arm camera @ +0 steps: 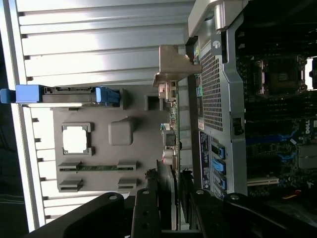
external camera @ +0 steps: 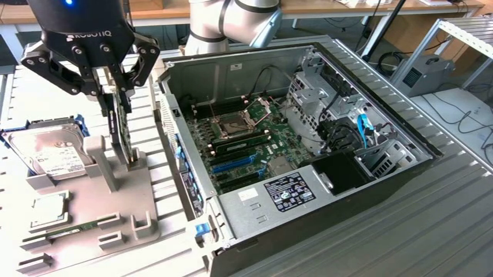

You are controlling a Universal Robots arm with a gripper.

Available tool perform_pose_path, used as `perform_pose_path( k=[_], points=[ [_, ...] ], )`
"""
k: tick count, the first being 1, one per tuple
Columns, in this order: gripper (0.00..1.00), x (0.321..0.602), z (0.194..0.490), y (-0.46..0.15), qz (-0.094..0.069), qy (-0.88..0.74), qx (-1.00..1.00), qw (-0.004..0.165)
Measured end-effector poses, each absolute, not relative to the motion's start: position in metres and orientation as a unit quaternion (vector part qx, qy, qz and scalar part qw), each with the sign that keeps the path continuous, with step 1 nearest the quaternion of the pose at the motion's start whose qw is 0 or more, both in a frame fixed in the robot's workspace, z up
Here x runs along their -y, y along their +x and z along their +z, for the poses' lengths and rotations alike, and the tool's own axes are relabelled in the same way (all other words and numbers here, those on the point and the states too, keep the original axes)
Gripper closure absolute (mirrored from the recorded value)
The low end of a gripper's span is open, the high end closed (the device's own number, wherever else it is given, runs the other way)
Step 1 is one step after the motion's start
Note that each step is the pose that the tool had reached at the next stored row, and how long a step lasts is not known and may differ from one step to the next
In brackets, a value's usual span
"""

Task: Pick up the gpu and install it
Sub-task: 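Pick up the gpu and move the gpu toward the slot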

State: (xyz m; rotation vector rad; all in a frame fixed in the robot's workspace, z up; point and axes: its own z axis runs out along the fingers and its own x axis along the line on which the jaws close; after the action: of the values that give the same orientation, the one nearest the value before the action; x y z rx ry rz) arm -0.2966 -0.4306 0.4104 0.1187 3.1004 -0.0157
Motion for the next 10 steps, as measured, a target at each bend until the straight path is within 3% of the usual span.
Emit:
perform_pose_path(
  k=[10],
  points=[
    [0.71, 0.4306, 0.4104, -0.2936, -0.005, 0.038, -0.999, 0.019]
  ],
)
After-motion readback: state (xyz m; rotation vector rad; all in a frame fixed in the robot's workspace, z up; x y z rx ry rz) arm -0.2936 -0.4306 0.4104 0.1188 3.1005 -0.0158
